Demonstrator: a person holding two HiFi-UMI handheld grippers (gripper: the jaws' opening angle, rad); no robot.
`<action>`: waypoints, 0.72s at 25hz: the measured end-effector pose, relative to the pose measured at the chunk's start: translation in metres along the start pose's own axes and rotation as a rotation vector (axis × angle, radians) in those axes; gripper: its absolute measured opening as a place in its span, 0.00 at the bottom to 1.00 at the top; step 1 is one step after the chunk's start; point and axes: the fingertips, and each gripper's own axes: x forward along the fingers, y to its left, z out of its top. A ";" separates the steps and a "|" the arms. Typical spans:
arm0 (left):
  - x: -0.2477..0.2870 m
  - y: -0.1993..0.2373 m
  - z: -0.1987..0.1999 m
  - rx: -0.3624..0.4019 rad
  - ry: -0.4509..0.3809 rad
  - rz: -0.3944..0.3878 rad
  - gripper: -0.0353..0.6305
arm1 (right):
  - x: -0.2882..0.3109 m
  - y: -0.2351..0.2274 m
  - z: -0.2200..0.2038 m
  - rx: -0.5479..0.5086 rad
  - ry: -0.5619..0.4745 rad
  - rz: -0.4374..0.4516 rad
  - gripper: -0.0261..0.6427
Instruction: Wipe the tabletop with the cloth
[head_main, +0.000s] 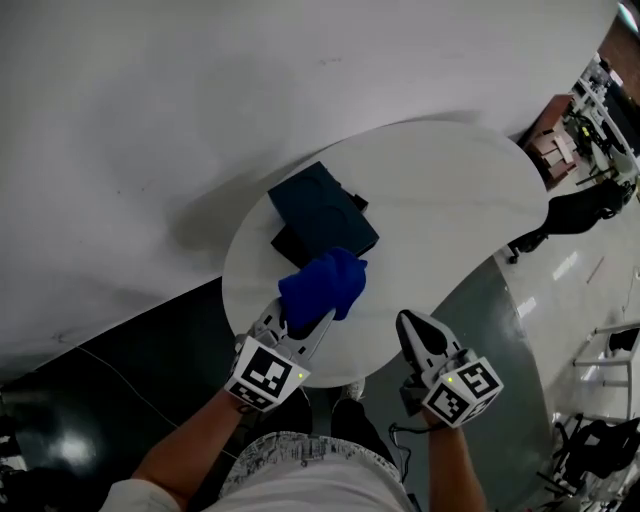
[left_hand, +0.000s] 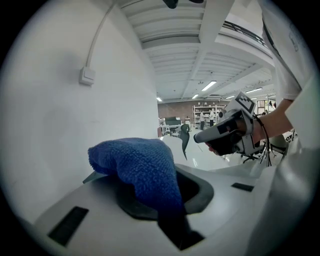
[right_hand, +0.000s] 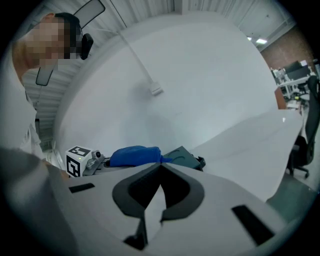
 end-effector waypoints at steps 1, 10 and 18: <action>-0.003 0.004 0.003 0.000 -0.009 0.008 0.16 | 0.003 0.004 0.004 -0.012 -0.003 0.005 0.05; -0.037 0.031 0.021 -0.006 -0.061 0.074 0.16 | 0.023 0.037 0.030 -0.092 -0.016 0.044 0.05; -0.064 0.052 0.021 -0.029 -0.081 0.131 0.16 | 0.040 0.059 0.042 -0.129 -0.018 0.074 0.05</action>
